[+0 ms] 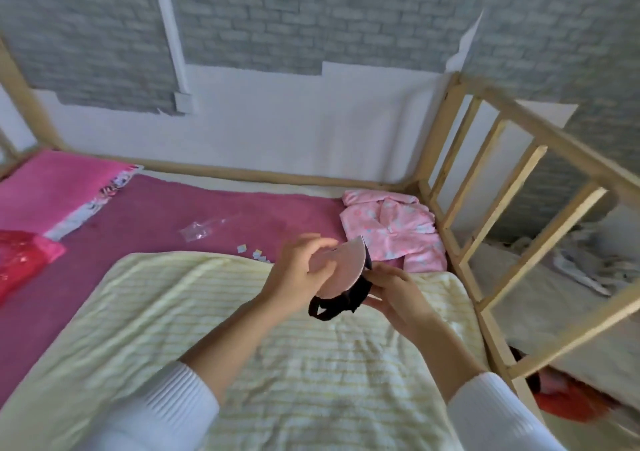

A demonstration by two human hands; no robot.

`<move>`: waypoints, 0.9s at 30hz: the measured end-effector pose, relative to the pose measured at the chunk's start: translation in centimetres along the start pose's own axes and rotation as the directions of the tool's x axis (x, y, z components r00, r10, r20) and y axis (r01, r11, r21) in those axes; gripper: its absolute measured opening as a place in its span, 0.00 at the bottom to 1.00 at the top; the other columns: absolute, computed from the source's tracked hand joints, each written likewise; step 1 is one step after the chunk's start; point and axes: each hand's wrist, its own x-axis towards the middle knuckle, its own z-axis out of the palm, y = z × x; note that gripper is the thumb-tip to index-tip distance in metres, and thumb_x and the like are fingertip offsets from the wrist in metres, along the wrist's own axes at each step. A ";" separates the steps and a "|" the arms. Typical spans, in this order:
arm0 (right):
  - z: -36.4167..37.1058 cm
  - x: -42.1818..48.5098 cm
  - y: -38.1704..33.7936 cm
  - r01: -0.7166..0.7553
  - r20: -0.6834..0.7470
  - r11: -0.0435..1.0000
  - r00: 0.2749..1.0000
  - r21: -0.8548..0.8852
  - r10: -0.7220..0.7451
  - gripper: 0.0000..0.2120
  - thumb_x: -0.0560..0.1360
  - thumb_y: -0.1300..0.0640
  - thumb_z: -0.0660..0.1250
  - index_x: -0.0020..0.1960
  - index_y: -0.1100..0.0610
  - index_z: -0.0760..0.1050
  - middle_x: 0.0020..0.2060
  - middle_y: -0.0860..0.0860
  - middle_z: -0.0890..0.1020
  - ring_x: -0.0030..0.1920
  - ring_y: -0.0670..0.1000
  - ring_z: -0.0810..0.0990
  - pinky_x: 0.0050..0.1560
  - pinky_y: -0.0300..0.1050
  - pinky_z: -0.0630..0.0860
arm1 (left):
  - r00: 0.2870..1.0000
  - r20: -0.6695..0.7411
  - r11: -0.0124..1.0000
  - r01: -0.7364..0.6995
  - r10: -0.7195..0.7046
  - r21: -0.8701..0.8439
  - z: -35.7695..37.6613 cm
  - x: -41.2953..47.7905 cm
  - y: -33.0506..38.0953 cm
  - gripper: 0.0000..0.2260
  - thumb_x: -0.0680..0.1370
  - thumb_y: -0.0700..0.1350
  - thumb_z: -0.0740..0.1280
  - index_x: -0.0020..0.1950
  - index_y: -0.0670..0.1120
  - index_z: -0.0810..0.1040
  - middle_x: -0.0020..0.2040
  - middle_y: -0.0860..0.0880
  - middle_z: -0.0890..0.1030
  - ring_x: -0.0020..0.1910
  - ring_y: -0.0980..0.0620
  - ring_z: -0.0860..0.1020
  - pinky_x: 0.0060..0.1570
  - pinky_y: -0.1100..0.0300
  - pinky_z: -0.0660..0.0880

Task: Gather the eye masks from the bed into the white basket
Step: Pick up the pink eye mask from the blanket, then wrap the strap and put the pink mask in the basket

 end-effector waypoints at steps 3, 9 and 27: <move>1.9 -3.8 -1.3 0.025 0.128 0.997 0.992 -0.079 -0.015 0.08 0.76 0.66 0.60 0.49 0.64 0.77 0.39 0.55 0.80 0.39 0.51 0.81 0.41 0.43 0.79 | 0.989 0.104 0.991 0.111 -0.102 -0.081 -3.2 -3.3 1.9 0.13 0.74 0.48 0.70 0.57 0.44 0.79 0.51 0.54 0.76 0.52 0.57 0.73 0.52 0.59 0.69; 7.0 -10.3 -1.2 0.052 0.299 0.985 0.954 -0.165 0.000 0.13 0.74 0.67 0.61 0.43 0.54 0.81 0.36 0.51 0.83 0.38 0.51 0.82 0.41 0.41 0.79 | 0.978 0.096 0.968 0.200 -0.187 -0.152 -7.2 -11.4 2.9 0.19 0.74 0.49 0.70 0.31 0.50 0.62 0.29 0.56 0.60 0.29 0.56 0.59 0.31 0.58 0.53; 27.2 -20.7 3.7 0.262 0.563 0.858 0.826 -0.443 0.038 0.10 0.70 0.59 0.65 0.49 0.54 0.82 0.46 0.52 0.86 0.47 0.46 0.82 0.47 0.37 0.76 | 0.821 -0.370 0.895 0.345 -0.434 -0.283 -23.5 -32.7 -1.8 0.10 0.75 0.45 0.69 0.37 0.43 0.74 0.32 0.51 0.65 0.33 0.53 0.63 0.34 0.57 0.58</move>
